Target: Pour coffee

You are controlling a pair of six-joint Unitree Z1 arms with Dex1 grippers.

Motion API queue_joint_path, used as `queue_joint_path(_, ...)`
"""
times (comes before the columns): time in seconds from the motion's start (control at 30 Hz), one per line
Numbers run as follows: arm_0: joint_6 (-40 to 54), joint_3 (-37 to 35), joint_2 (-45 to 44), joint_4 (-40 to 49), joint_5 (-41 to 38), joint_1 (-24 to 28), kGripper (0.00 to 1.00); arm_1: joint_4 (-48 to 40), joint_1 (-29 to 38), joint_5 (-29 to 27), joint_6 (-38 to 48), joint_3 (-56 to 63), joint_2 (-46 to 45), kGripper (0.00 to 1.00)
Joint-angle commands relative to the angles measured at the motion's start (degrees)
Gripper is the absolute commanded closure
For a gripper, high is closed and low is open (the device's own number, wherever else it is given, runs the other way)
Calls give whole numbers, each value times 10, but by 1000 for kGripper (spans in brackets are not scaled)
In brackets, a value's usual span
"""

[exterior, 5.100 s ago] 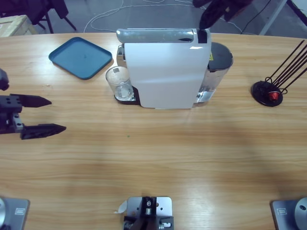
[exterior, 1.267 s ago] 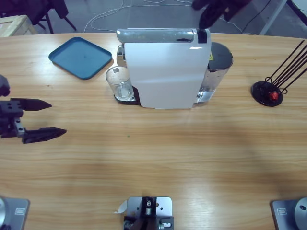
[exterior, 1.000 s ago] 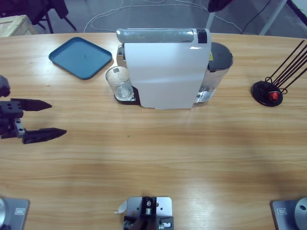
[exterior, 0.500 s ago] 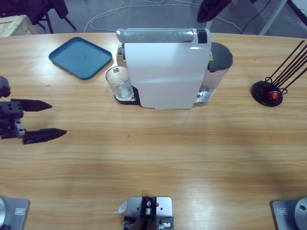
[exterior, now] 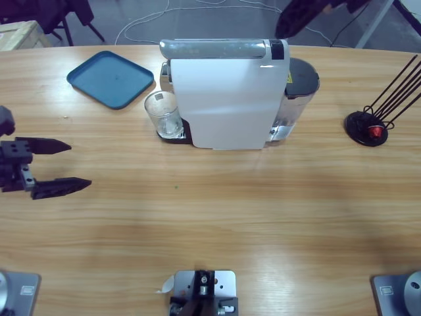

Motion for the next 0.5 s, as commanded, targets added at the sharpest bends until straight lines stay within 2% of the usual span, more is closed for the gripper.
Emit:
queue_joint_path(0.03, -8, 19, -7, -7, 9, 0, 0, -35, 6, -6, 22, 56, -17, 0)
queue_joint_path(0.4, -8, 27, -29, -7, 9, 0, 0, -56, 1, 1, 54, 122, -96, 0)
queue_joint_path(0.5, -8, 29, -28, -7, 9, -10, 0, -69, 1, 2, 64, 185, -131, 0)
